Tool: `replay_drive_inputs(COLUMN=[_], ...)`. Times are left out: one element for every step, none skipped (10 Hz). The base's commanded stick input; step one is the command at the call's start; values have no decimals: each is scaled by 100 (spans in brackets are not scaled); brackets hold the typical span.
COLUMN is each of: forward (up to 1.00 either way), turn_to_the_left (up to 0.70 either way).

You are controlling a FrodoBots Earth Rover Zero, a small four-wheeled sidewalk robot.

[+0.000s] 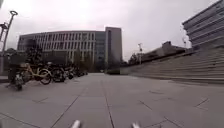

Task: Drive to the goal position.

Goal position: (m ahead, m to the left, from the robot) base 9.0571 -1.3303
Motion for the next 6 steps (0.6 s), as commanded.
replay_drive_inputs(forward=[70, 70, 70, 70, 70, 70], turn_to_the_left=[0, 0, 0, 0, 0, 0])
